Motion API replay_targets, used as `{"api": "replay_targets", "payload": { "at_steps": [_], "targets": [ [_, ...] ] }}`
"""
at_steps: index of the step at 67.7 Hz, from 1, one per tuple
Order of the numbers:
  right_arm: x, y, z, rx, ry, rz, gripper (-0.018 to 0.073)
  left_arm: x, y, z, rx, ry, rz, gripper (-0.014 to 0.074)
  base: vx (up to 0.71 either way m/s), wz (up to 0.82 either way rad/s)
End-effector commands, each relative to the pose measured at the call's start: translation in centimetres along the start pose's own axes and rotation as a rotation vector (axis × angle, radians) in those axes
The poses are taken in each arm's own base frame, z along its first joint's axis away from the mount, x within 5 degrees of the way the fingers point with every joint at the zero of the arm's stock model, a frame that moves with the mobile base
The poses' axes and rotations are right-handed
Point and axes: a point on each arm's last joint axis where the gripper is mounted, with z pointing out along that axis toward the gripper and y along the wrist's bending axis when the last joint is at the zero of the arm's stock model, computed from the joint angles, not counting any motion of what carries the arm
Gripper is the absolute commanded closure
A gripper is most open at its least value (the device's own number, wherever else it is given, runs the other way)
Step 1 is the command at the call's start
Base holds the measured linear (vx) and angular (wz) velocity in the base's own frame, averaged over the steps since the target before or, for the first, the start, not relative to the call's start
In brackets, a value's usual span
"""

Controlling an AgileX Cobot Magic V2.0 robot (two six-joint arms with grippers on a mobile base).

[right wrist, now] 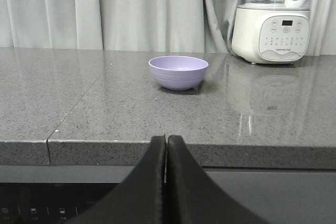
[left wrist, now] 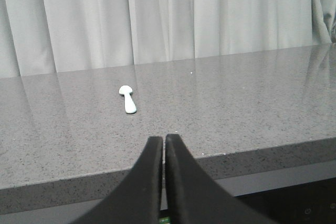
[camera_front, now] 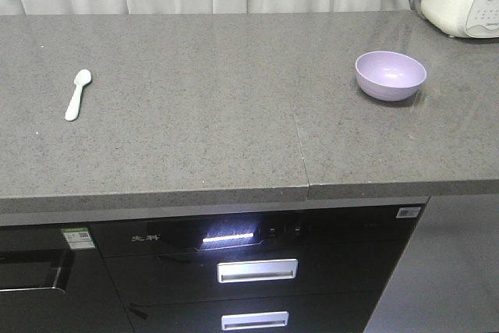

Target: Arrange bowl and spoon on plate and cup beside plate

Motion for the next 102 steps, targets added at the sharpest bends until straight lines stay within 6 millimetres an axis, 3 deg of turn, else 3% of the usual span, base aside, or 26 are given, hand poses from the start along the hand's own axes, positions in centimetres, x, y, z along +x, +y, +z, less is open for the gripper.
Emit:
{"api": "replay_targets", "payload": {
  "at_steps": [1, 102],
  "targets": [
    [-0.64, -0.01, -0.12, 0.004, -0.086, -0.012, 0.0564, -1.62, 0.04, -0.21, 0.001, -0.108, -0.014, 0.0603, 0.08, 0.04],
    [-0.64, -0.01, -0.12, 0.004, -0.086, -0.012, 0.0564, -1.62, 0.04, -0.21, 0.001, -0.108, -0.014, 0.0603, 0.09, 0.02]
  ]
}}
